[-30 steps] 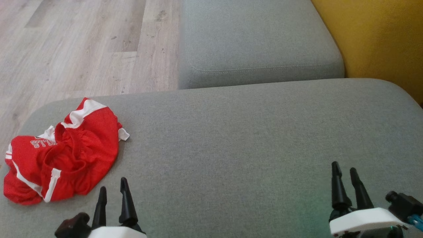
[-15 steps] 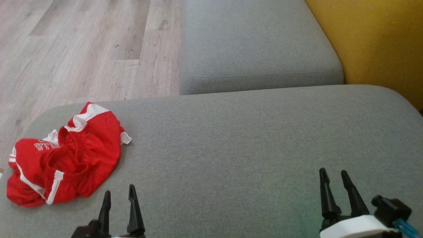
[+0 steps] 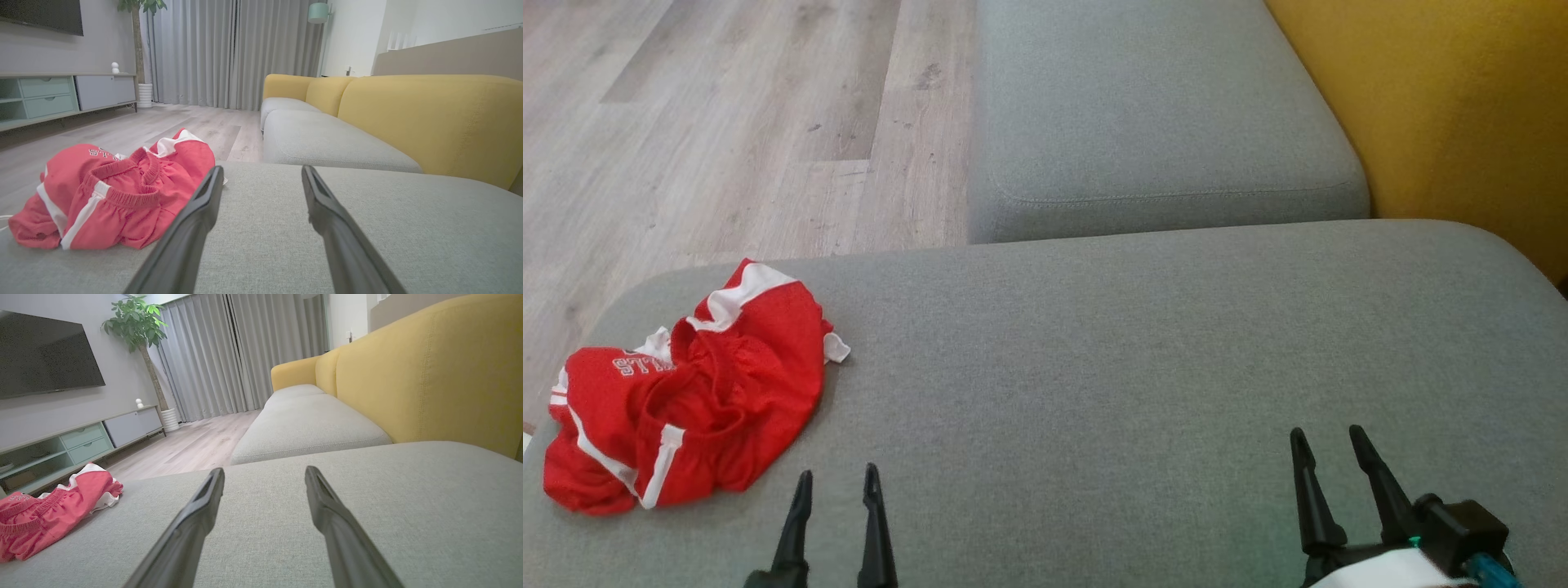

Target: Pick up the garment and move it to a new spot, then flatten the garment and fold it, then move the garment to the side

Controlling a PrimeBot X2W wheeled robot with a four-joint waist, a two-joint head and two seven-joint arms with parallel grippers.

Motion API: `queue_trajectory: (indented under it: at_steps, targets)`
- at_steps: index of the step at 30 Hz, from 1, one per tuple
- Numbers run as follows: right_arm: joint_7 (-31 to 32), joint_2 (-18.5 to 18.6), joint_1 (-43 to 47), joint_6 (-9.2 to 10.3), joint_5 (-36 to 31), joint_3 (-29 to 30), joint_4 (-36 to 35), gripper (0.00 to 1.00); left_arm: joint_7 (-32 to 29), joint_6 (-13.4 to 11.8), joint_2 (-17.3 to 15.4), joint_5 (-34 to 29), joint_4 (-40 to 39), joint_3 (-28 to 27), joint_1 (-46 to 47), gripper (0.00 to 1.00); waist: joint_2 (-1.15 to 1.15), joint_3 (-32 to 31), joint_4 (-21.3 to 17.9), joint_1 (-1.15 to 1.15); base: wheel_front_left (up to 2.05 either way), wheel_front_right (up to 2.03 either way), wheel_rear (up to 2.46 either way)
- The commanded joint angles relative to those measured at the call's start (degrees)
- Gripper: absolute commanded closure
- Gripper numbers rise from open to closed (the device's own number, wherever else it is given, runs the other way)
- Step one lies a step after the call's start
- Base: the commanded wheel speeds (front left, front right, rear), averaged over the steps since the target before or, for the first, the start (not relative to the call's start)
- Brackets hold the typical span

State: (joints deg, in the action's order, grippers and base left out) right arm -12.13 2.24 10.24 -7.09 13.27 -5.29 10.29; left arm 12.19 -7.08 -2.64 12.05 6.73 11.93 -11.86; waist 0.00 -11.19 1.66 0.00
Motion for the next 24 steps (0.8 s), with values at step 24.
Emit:
queue_trajectory:
  at_steps: [24]
  targets:
    - [-2.9,0.6,-2.5,-0.4,-10.0,1.4,-2.9,0.0,2.8,-1.3,-0.2,-9.9,-0.9,0.6,3.2,0.0,0.0,1.6,1.3,0.0,0.0,0.0,0.0]
